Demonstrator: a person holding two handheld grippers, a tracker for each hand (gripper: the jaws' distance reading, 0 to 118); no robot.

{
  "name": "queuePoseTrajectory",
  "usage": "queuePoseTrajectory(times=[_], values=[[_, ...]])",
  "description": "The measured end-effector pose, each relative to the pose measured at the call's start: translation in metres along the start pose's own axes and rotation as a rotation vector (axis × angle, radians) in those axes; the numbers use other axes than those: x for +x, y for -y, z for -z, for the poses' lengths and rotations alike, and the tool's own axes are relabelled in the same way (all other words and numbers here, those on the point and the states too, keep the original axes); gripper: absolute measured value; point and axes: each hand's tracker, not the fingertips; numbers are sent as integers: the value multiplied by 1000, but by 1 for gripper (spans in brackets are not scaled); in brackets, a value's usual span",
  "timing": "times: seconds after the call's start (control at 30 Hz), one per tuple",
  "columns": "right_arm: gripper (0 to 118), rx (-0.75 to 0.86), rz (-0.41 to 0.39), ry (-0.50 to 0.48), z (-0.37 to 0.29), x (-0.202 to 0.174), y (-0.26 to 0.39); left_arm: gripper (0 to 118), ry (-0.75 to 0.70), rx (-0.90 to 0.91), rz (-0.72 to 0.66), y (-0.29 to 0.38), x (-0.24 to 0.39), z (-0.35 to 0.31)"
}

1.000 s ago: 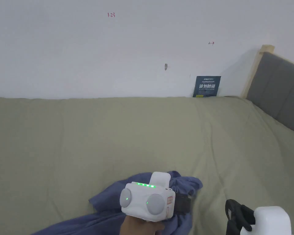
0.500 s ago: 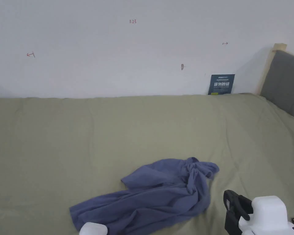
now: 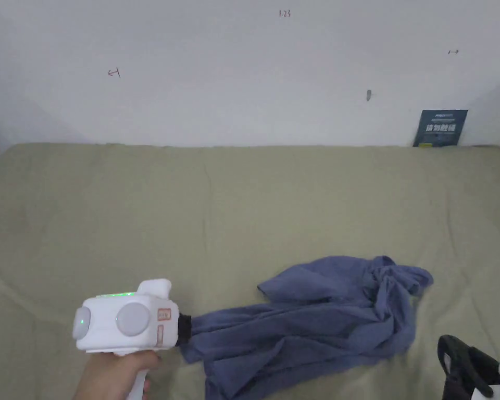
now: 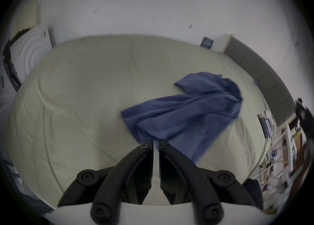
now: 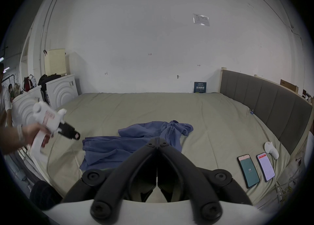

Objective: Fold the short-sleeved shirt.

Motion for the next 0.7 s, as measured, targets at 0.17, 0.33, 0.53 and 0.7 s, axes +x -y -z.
queuePoseTrajectory(times=[0.17, 0.33, 0.53, 0.7], values=[[0, -34, 4, 11, 17, 9, 11, 118, 65, -161, -198, -50, -17, 54], [0, -53, 30, 21, 27, 20, 17, 117, -65, -261, -191, -65, -4, 91], [0, -56, 41, 24, 33, 26, 18, 107, -133, -327, -113, -53, 1, 98], [0, -53, 57, 16, 32, 23, 20, 81, -180, -350, -54, -54, 17, 88]])
